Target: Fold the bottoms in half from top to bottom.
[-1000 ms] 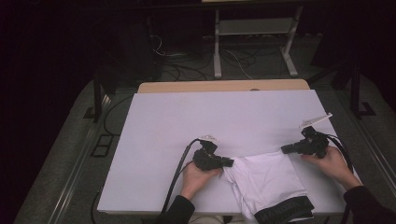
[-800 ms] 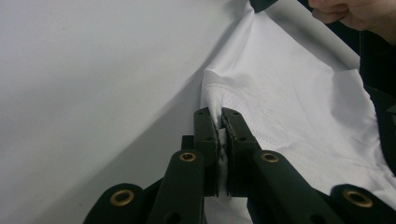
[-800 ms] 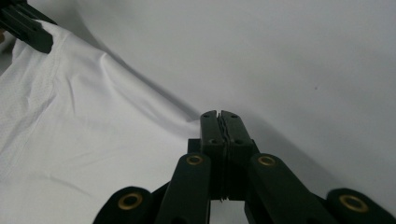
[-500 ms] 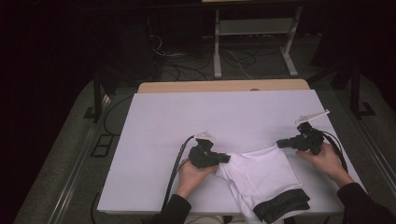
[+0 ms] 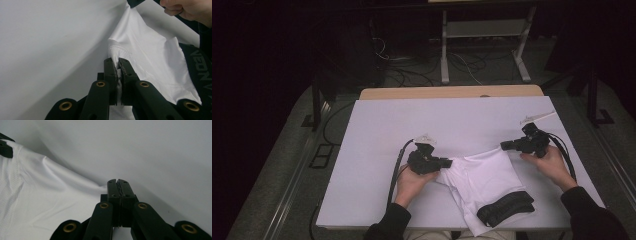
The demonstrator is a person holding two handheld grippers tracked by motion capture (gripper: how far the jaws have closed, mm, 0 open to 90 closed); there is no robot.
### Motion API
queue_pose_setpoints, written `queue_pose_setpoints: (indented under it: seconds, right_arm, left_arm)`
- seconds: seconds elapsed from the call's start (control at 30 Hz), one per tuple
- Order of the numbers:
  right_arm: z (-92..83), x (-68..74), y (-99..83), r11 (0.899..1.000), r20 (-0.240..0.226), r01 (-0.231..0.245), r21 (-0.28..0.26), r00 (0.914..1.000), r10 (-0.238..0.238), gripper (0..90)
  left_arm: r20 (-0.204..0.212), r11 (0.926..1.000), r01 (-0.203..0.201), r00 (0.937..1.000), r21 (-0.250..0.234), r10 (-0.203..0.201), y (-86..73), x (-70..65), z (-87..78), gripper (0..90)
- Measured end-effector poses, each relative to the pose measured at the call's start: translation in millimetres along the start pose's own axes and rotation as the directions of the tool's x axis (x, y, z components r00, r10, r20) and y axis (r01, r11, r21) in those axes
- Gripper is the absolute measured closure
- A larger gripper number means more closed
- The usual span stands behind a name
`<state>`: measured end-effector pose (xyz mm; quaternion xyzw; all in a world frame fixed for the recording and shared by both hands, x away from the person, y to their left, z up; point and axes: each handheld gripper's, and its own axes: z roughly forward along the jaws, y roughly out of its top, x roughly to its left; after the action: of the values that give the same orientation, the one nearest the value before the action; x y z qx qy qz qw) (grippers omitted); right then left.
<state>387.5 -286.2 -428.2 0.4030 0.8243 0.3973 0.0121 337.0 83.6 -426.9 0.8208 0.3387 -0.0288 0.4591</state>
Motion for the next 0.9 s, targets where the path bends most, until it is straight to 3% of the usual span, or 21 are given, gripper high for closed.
queue_pose_setpoints:
  seconds: [0.4, 0.9]
  right_arm:
    - [15.6, 4.1, 28.6, 0.999, 0.002, 0.005, -0.033, 1.0000, -0.005, 88.0]
    - [29.5, -1.6, 40.1, 0.996, 0.000, -0.038, -0.083, 0.9993, 0.038, 88.0]
  left_arm:
    - [-0.050, 0.9998, -0.022, 0.9985, 0.002, 0.022, 14.3, 16.6, -17.9, 84.3]
    - [-0.087, 0.9971, -0.052, 0.9946, 0.055, 0.057, 38.2, 40.6, -21.9, 84.3]
